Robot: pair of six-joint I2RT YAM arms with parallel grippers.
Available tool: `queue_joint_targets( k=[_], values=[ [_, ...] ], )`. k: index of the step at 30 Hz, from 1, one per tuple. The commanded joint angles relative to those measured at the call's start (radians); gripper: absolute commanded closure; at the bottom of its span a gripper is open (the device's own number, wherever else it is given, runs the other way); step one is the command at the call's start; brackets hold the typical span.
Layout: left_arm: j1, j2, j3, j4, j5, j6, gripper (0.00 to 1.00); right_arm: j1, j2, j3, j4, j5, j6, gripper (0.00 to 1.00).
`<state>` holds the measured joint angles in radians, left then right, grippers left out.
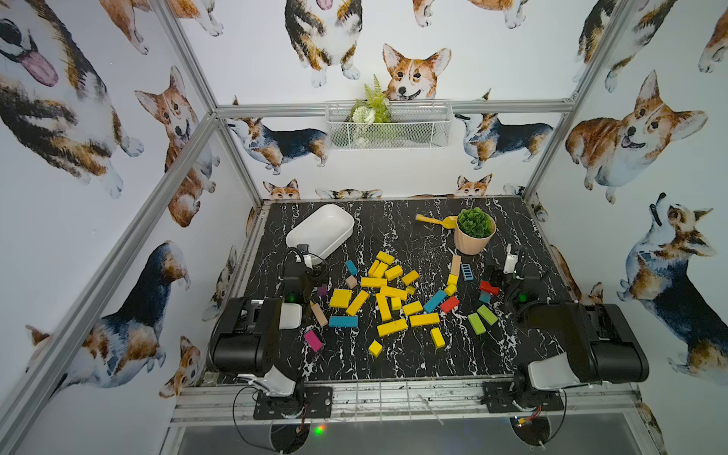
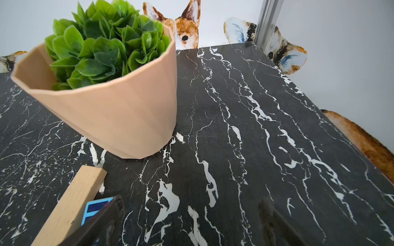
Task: Pick out the yellow building blocks
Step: Move the storage box to the center of the board.
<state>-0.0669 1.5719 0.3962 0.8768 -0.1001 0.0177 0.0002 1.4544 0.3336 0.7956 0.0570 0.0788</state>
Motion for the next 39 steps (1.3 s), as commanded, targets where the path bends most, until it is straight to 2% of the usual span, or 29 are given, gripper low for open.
queue_joint_targets(
  k=[1,36,39],
  values=[
    [0.001,-0.004,-0.001,0.023,0.008,0.002,0.01,0.001,-0.003,-0.001,0.021,0.006,-0.002,0.0],
    [0.003,-0.004,-0.005,0.028,0.01,0.005,0.01,0.001,-0.005,-0.008,0.033,0.025,0.004,0.0],
    [0.005,-0.004,0.0,0.023,0.011,0.002,0.01,0.003,-0.064,-0.032,0.043,0.059,0.024,0.0]
  ],
)
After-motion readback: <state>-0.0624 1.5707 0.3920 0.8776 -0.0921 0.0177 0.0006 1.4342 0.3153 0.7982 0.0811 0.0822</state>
